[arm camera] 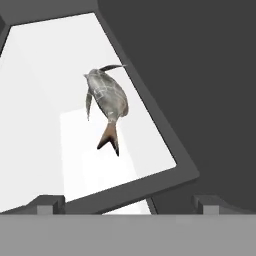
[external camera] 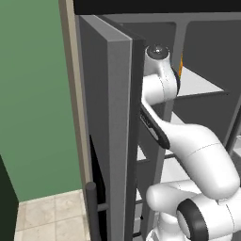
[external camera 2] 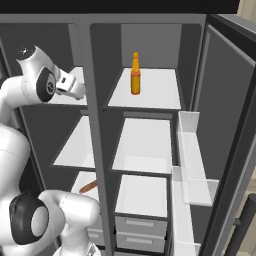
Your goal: Pick up the frozen fish from the freezer, place it on any shelf in the fridge, and close the fridge and freezer doors when done.
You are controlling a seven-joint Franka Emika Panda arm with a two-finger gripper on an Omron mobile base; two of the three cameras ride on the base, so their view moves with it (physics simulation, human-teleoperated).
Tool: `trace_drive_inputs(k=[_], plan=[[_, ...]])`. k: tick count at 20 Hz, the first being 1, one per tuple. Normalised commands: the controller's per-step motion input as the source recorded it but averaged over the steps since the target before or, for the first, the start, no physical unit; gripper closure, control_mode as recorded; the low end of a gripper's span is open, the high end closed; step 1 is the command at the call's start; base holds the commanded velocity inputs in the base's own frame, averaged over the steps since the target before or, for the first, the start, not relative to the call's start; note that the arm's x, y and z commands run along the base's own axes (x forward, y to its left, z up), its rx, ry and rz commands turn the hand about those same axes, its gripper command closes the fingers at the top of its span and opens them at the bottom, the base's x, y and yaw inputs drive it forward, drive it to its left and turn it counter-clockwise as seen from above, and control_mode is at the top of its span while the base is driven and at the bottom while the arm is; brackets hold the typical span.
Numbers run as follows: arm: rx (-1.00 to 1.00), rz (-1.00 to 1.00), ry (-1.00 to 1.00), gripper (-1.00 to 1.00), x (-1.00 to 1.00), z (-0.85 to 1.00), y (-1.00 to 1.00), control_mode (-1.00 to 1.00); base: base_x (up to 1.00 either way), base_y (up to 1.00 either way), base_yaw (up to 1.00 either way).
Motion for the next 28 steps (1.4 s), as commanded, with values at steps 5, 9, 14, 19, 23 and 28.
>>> trace_drive_inputs(k=[5, 9, 14, 19, 23, 28], plan=[[0.00, -0.04, 0.03, -1.00, 0.02, -0.02, 0.35, -1.00, 0.00, 0.00, 0.00], [0.00, 0.00, 0.00, -1.00, 0.16, -0.03, 0.00, -1.00, 0.00, 0.00, 0.00], [0.02, 0.00, 0.00, -1.00, 0.43, -0.25, -0.38, -1.00, 0.00, 0.00, 0.00], [0.10, 0.00, 0.00, -1.00, 0.40, -0.58, -0.32, -1.00, 0.00, 0.00, 0.00], [0.01, 0.00, 0.00, -1.00, 0.55, -0.15, 0.00, -1.00, 0.00, 0.00, 0.00], [0.00, 0.00, 0.00, -1.00, 0.56, -0.26, 0.02, -1.00, 0.00, 0.00, 0.00]])
